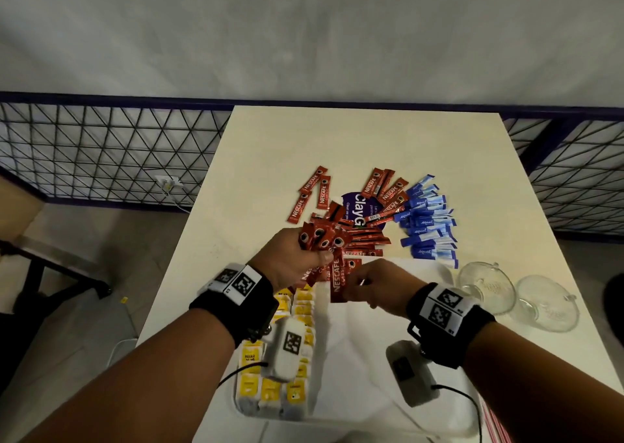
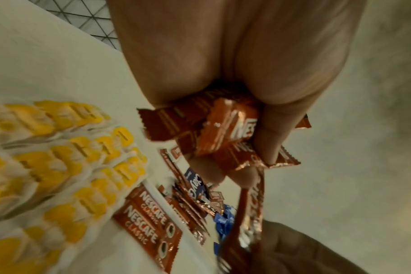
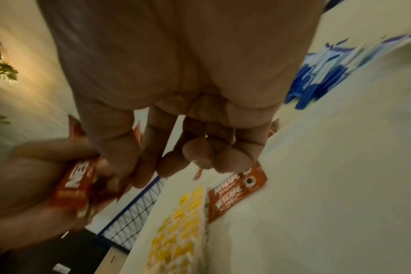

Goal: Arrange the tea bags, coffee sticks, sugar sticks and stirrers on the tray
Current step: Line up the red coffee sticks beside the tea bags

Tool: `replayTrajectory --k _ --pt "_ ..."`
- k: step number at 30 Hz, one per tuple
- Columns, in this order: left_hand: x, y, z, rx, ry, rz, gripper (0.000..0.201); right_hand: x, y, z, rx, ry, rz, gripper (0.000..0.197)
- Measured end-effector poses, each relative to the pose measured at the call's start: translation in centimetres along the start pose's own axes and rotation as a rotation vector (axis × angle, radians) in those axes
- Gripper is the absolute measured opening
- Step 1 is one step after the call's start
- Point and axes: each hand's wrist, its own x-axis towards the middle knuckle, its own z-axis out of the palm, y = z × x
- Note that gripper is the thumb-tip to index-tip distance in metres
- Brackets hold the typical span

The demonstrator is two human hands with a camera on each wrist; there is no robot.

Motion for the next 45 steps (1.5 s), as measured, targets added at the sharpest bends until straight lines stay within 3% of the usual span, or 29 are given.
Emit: replayTrajectory --k 2,6,14,16,18,20,25,28,33,37,45 --pt "0.0 0.6 0.1 -0.016 -0.02 0.024 0.015 0.4 -0.1 0.6 0.1 0.049 -0.019 0.011" --pt "-1.0 -0.3 -0.2 -0.167 -0.029 -0.036 0.01 0.8 0.0 0.6 0.635 0.335 -0.023 0.016" --pt "-1.6 -0.7 0.6 0.05 0.013 -0.043 0.008 1.1 -0.2 0.9 0.491 0.293 -0.077 0.035" --pt "-1.5 -0.5 0.1 0.073 0.032 -0.032 0.008 1.0 0.0 0.6 0.46 0.291 -0.066 0.023" --pt "-1.4 -0.3 -0.6 0.088 0.042 -0.031 0.008 0.7 0.2 0.3 0.588 0.329 -0.051 0.004" --pt "-1.2 -0.1 -1.5 0.129 0.007 -0.047 0.006 0.6 1.0 -0.3 0.739 0.399 -0.046 0.016" --pt "-0.9 0.4 -2.6 0.23 -0.064 -0.057 0.006 0.5 2.0 -0.9 0.531 0.363 0.012 0.006" --pt "-0.6 0.1 -2.5 0.234 -0.053 -0.067 0.005 0.6 2.7 -0.4 0.58 0.285 0.054 0.008" --pt "-0.6 -1.4 -3.2 0.251 0.015 -0.102 0.003 0.6 5.9 0.5 0.637 0.315 0.235 0.008" --pt "-1.1 -2.8 -4.2 0.287 0.035 -0.138 0.006 1.2 7.4 1.7 0.47 0.238 0.413 0.007" --pt "-2.0 -3.8 -4.7 0.279 0.033 -0.152 0.008 4.1 5.8 3.2 0.126 0.208 0.492 0.013"
